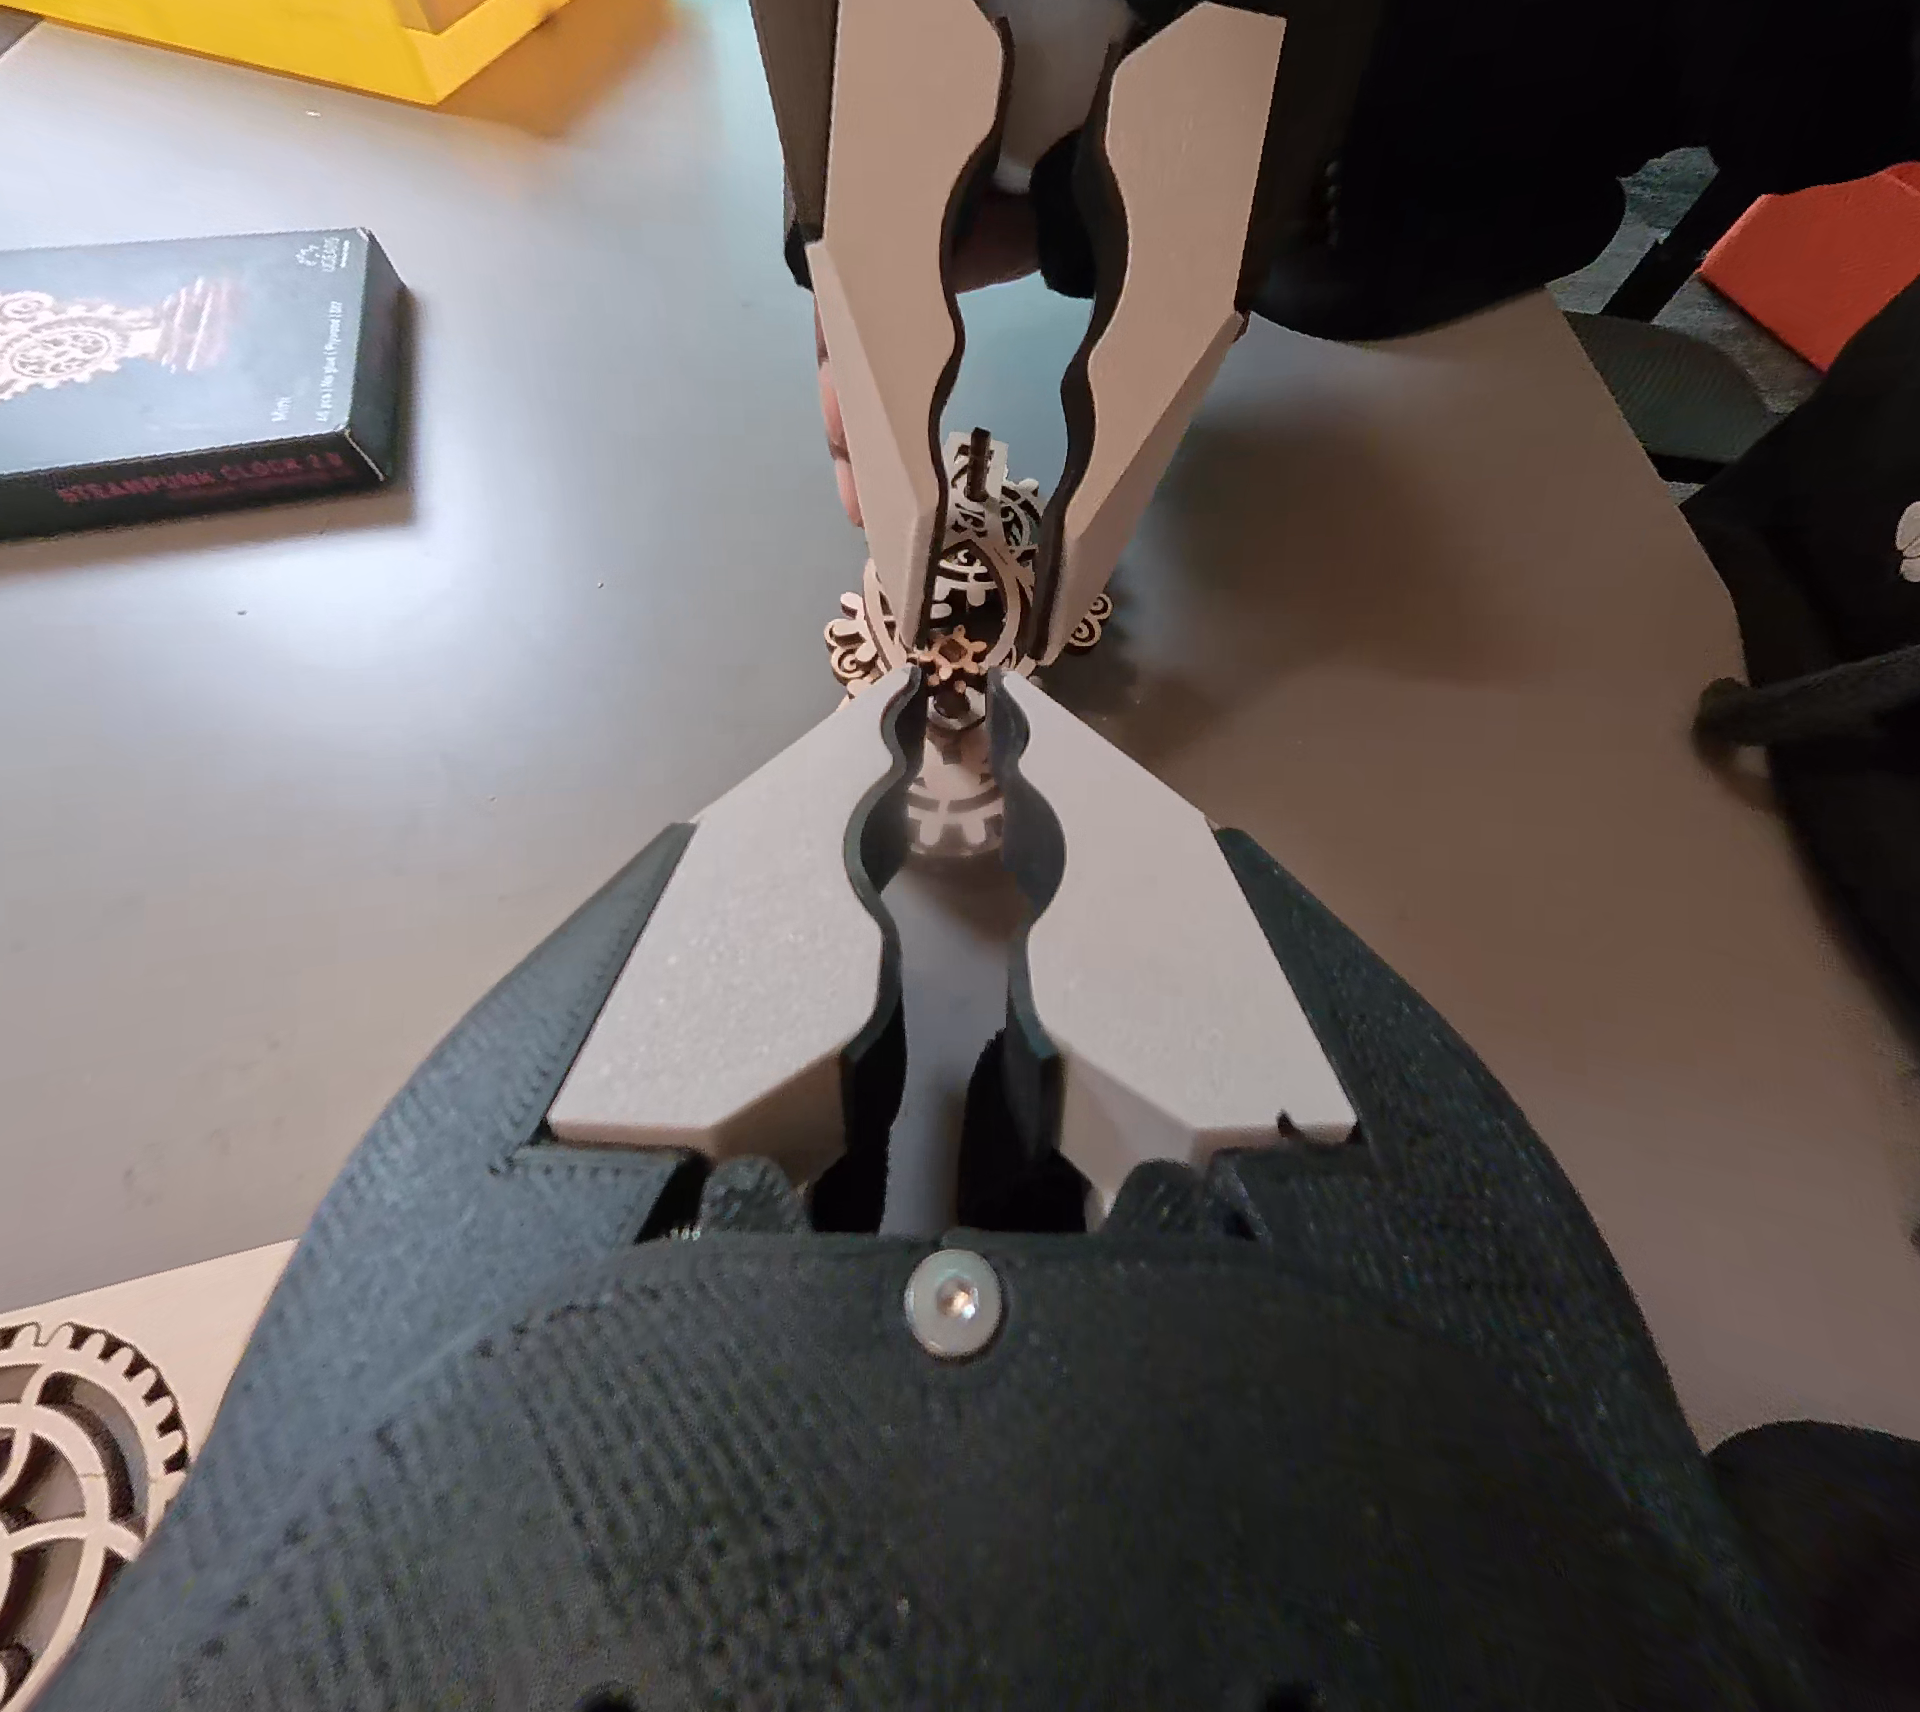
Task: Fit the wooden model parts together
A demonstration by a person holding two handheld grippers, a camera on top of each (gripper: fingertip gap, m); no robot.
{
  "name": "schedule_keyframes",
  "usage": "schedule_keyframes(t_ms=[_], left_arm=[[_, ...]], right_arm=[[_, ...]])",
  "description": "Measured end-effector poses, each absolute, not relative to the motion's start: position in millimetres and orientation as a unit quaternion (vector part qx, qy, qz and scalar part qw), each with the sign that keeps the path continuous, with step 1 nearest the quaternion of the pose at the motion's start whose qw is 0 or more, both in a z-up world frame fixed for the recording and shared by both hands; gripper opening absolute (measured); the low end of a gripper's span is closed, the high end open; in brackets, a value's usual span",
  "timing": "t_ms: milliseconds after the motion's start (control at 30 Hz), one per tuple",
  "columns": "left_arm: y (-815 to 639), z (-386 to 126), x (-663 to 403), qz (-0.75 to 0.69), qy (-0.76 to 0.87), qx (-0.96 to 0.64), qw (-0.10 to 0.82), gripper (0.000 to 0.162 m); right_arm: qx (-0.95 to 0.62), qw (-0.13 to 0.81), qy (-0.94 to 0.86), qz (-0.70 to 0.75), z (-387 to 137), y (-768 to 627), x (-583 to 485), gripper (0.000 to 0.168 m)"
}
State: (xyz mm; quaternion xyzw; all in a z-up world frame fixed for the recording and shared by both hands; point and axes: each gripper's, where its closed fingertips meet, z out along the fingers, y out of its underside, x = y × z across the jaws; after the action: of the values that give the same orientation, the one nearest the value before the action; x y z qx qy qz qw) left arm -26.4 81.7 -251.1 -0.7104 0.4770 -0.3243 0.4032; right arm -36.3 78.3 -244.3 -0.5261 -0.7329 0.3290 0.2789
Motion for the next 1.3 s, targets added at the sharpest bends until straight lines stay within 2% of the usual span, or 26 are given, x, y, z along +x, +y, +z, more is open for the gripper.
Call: schedule_keyframes(t_ms=[800,833,867,1000,1167,1300], left_arm=[[84.4,-252.2,-22.5,-0.308,0.461,-0.723,0.413,0.009],[86.4,-252.5,-23.4,-0.303,0.455,-0.727,0.416,0.009],[91.0,-252.6,-26.6,-0.293,0.446,-0.733,0.422,0.009],[82.4,-252.2,-24.0,-0.292,0.467,-0.720,0.421,0.009],[86.3,-252.1,-24.3,-0.296,0.457,-0.726,0.419,0.009],[86.0,-252.1,-23.9,-0.299,0.453,-0.728,0.418,0.009]], right_arm=[[-0.540,0.261,-0.727,0.336,-244.7,78.7,-27.1,0.017],[-0.540,0.261,-0.727,0.334,-245.2,79.0,-26.0,0.017],[-0.533,0.243,-0.737,0.338,-247.1,73.6,-21.5,0.000],[-0.547,0.293,-0.725,0.297,-247.6,89.5,-24.2,0.013],[-0.547,0.287,-0.714,0.328,-239.1,90.9,-22.6,0.021],[-0.538,0.284,-0.725,0.324,-246.1,84.4,-28.3,0.019]])
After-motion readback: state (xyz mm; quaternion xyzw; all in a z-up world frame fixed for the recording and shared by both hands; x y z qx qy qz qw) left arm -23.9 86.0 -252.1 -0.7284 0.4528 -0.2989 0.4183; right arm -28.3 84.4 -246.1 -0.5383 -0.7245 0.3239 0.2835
